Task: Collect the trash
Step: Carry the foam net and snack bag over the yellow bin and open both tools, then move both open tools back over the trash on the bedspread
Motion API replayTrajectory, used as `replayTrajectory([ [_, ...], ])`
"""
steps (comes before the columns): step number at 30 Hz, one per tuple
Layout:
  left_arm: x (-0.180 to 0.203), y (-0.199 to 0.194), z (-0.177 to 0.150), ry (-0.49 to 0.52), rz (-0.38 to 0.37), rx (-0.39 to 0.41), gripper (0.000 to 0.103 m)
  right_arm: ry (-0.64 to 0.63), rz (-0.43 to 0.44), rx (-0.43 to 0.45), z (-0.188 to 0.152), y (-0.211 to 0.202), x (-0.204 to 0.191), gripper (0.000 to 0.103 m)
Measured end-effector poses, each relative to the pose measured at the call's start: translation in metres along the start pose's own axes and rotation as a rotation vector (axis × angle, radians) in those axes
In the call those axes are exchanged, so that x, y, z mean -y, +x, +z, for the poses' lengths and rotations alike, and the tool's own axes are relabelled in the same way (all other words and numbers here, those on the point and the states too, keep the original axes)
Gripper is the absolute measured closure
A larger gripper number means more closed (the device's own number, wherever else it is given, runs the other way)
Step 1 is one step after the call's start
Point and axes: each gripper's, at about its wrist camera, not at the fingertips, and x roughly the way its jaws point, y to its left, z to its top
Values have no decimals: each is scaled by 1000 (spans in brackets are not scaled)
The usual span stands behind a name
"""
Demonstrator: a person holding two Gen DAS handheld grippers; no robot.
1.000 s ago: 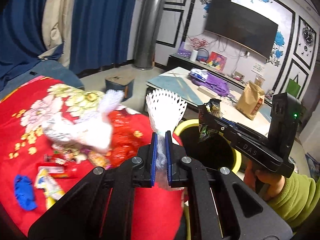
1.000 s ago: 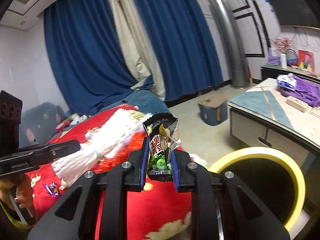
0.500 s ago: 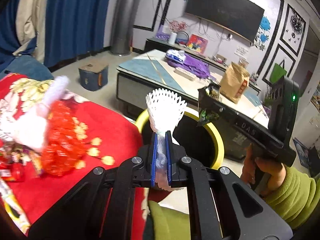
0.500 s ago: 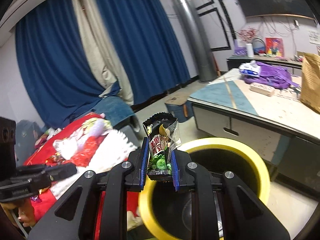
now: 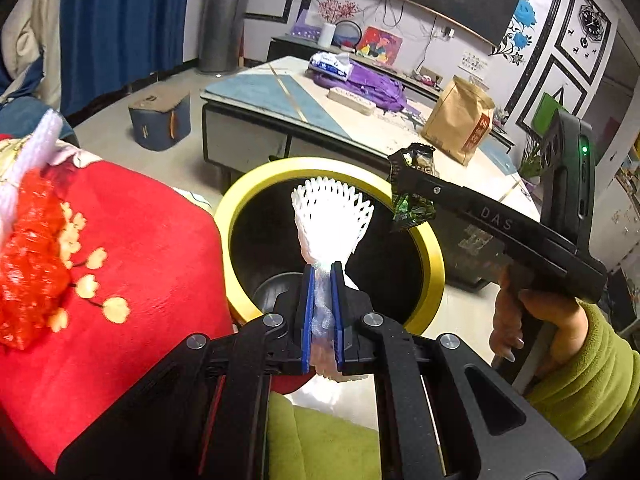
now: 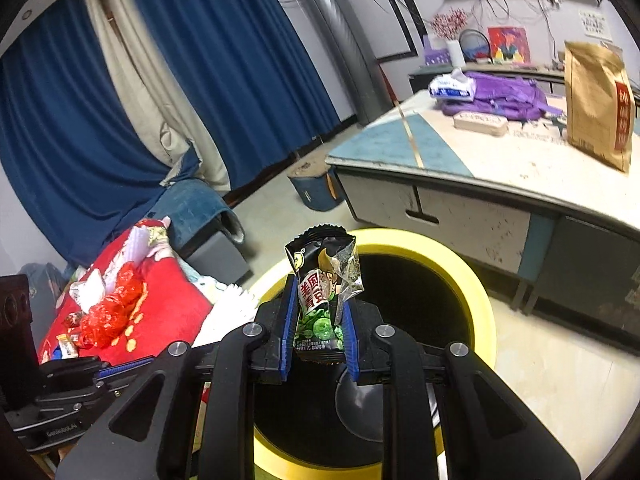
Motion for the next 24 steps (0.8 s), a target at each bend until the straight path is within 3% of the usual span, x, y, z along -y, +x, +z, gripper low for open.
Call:
replayTrajectory([
  [8,-2,15,2,-12,-12,-5,96,37,-9,-29,0,9,11,71],
  [10,-4,16,4,-19,-20,3,82,37,-29,-25,0,9,13,64],
  [13,-8,14,4,-35,-37,19,60,44,-36,-26,1,9,17,63],
  [17,-12,5,3,-59,-17,45,50,42,-46,-20,1,8,19,54],
  [19,-13,-1,4,-61,-2,66,34,41,-50,-19,1,8,19,53],
  [22,-15,-16,6,-64,16,107,18,29,-52,-18,1,8,16,49],
  [24,-16,-24,6,-71,18,130,14,17,-48,-20,1,8,13,46],
])
